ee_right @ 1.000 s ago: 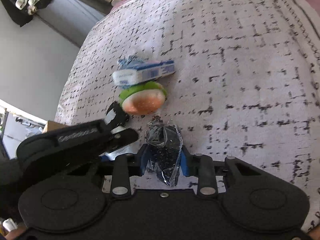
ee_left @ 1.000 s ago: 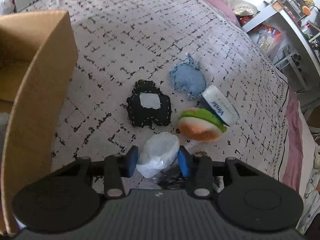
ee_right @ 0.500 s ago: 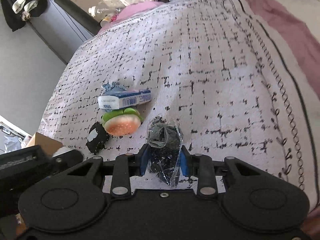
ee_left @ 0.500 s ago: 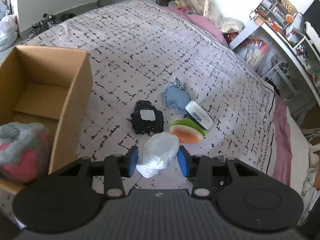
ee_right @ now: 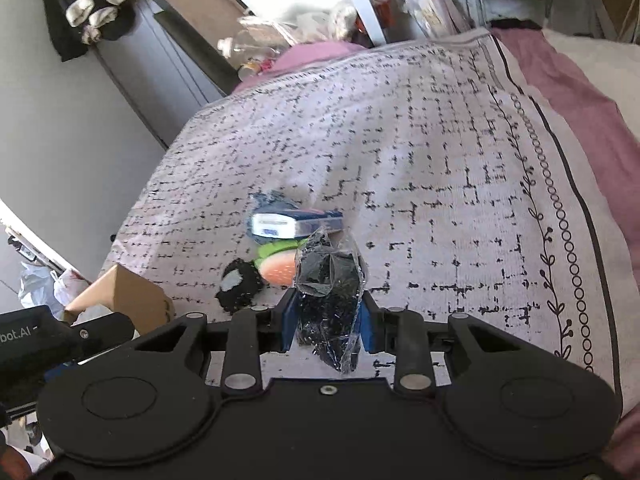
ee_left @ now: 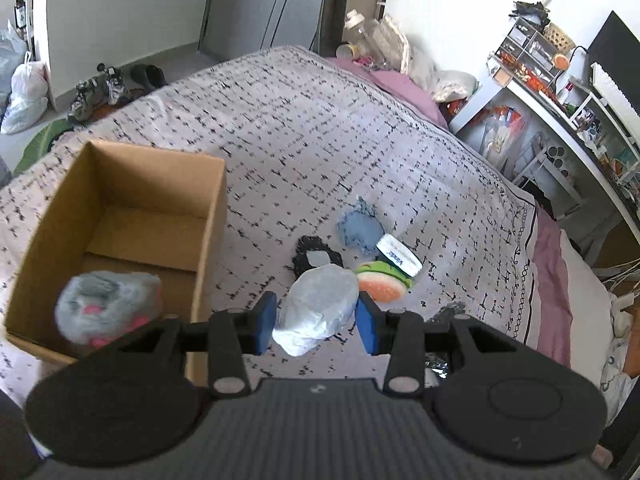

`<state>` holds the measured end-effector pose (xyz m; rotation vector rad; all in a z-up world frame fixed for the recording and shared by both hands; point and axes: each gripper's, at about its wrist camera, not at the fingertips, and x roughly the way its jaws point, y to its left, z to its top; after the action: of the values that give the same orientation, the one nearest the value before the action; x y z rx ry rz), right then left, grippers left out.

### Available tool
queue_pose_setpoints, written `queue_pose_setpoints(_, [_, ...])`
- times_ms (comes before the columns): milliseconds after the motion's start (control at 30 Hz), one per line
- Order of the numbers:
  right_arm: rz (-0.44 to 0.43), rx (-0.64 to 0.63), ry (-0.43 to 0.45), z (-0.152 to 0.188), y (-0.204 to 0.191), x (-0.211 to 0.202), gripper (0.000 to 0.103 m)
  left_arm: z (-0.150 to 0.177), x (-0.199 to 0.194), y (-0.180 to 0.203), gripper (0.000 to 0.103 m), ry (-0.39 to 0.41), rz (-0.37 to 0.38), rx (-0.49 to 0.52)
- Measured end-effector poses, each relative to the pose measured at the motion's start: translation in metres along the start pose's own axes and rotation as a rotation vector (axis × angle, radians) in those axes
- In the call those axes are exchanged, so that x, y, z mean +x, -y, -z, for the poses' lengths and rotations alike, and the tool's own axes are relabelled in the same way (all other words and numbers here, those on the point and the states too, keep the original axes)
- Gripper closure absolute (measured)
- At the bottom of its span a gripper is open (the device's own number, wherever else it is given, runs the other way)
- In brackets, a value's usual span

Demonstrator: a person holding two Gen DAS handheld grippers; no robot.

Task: Organize soft objects
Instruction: 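Carry the white bundle and clear bag over the box with both grippers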

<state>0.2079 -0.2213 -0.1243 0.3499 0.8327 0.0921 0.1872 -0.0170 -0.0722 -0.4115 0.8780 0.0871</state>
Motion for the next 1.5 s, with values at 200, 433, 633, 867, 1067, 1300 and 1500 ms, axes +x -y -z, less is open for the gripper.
queue_pose_setpoints(200, [-0.039, -0.049, 0.010, 0.005, -0.016, -0.009, 0.072, -0.003, -0.018, -0.016, 0.061, 0.010, 0.001, 0.014])
queue_pose_setpoints(433, [-0.039, -0.096, 0.010, 0.011, -0.036, -0.014, 0.072, -0.006, -0.025, -0.035, 0.061, 0.002, -0.010, 0.055])
queue_pose_setpoints(633, [-0.041, -0.146, 0.002, 0.021, -0.060, -0.013, 0.072, -0.010, -0.025, -0.055, 0.061, -0.019, -0.021, 0.109])
queue_pose_setpoints(867, [-0.074, -0.187, 0.030, 0.030, -0.089, -0.018, 0.072, -0.018, -0.027, -0.080, 0.061, -0.033, -0.022, 0.182])
queue_pose_setpoints(1067, [-0.100, -0.225, 0.045, 0.039, -0.116, -0.018, 0.072, -0.030, -0.026, -0.104, 0.061, -0.037, -0.034, 0.207])
queue_pose_setpoints(1300, [-0.102, -0.274, 0.058, 0.044, -0.144, -0.015, 0.072, -0.047, -0.019, -0.125, 0.061, -0.045, -0.041, 0.223])
queue_pose_setpoints(1500, [-0.096, -0.257, 0.086, 0.039, -0.152, -0.013, 0.072, -0.058, -0.007, -0.139, 0.061, -0.063, -0.049, 0.223])
